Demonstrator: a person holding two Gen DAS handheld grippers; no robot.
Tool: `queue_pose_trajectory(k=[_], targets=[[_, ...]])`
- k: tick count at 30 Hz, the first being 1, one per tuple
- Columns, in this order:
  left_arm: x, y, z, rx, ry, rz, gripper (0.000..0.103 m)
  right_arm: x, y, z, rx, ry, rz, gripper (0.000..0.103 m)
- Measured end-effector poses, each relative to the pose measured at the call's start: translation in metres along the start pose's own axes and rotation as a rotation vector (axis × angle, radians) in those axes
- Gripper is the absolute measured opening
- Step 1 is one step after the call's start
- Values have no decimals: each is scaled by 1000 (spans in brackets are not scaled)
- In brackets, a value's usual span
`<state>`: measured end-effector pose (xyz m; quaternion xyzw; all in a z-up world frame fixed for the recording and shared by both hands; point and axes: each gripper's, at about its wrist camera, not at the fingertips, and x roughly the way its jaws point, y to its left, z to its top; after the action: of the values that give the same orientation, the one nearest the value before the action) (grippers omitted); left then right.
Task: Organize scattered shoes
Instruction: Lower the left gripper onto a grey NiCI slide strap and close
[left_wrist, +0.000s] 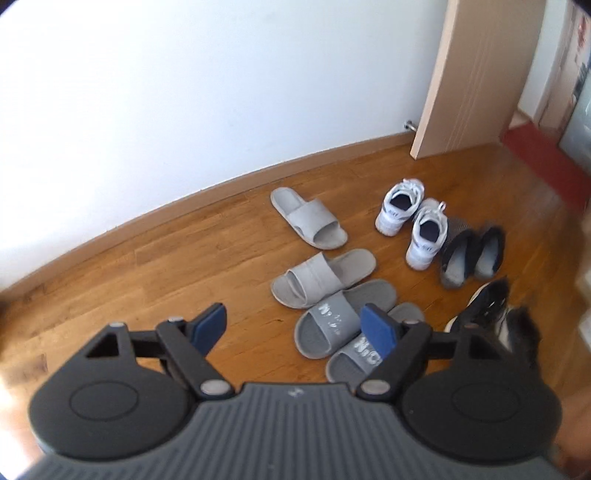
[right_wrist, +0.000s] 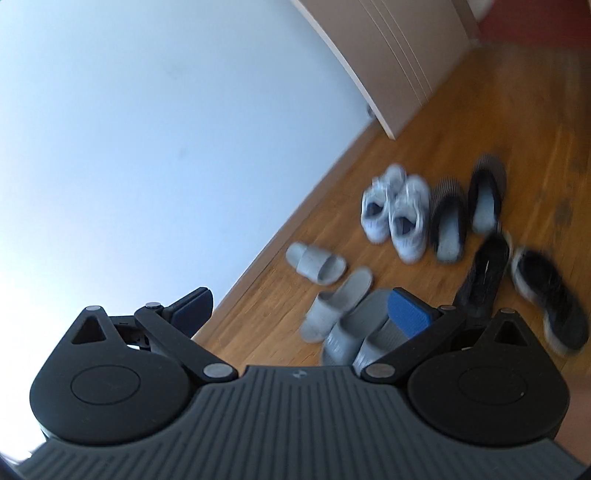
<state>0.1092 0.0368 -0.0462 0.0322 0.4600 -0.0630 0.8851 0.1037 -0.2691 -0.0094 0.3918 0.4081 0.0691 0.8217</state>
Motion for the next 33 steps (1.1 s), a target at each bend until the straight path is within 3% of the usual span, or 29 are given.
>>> queue_pose_trajectory(k=[5,7,10,15,19,22,26,28,30,32,33], targets=[[19,4,0,10,41,9,76,-4,0,9,-2,-1,6,103],[15,7,6,-5,14,-41,75,-5,1,13,-7,-2,7,103],[7,5,16,7,-35,-51,73,-8,3,19,-14,-4,8,103],[10,0,26,131,-136,41,73,-38,20,6,-89,-56,14,103],[30,-9,19,285,-173,12,73,-76,38,9,-179,-163,13,103],[76,4,0,318,-115,-71,74,-81,50,15,-250,-193,4,103],[135,12,-20,369,21,-35,74,-47,64,28,-372,-163,-36,103],[171,15,-25,317,95,-53,75,-12,61,37,-419,-118,-67,103],[202,26,-23,146,176,-151,80,39,53,45,-411,-37,-98,103],[231,30,-18,12,233,-204,80,76,42,49,-371,28,-115,103],[243,26,-14,-9,245,-223,80,100,34,52,-338,72,-130,103]])
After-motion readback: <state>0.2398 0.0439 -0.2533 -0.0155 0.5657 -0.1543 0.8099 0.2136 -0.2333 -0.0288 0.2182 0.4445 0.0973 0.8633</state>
